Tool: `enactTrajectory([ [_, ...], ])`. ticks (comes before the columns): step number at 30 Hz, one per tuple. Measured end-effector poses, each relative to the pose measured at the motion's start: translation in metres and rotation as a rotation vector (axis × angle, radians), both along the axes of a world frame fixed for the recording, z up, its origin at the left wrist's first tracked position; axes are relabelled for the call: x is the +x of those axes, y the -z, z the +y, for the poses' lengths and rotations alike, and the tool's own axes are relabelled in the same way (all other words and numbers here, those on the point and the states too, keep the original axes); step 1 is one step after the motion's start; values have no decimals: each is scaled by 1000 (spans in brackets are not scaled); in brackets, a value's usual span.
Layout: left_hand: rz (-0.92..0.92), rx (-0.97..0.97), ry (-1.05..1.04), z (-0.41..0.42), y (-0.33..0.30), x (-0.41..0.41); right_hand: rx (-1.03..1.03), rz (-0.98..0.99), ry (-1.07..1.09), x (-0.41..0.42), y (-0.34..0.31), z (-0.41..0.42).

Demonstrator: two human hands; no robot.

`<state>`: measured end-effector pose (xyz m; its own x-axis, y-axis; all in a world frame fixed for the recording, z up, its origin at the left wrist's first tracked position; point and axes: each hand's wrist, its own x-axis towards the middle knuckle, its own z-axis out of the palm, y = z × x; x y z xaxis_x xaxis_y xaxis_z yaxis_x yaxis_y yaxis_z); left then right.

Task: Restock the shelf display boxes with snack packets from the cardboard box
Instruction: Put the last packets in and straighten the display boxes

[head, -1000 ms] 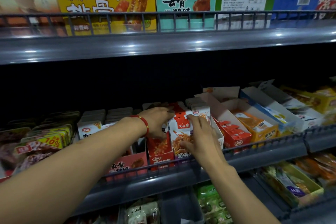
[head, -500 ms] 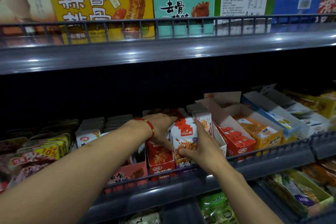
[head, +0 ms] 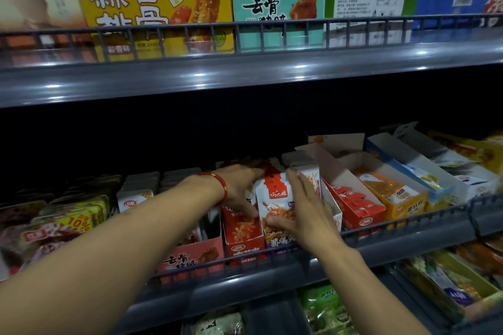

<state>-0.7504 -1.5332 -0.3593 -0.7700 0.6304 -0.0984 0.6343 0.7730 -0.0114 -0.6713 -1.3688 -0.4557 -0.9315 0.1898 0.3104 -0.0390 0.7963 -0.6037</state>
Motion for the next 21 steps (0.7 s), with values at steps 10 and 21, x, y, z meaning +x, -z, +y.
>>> enactTrajectory([
  [10, 12, -107, -202, -37, -8, 1, 351, 228, -46, 14, -20, -26],
  [21, 5, 43, -250, -49, -2, 6, 546, 41, -32, -18, -40, -60],
])
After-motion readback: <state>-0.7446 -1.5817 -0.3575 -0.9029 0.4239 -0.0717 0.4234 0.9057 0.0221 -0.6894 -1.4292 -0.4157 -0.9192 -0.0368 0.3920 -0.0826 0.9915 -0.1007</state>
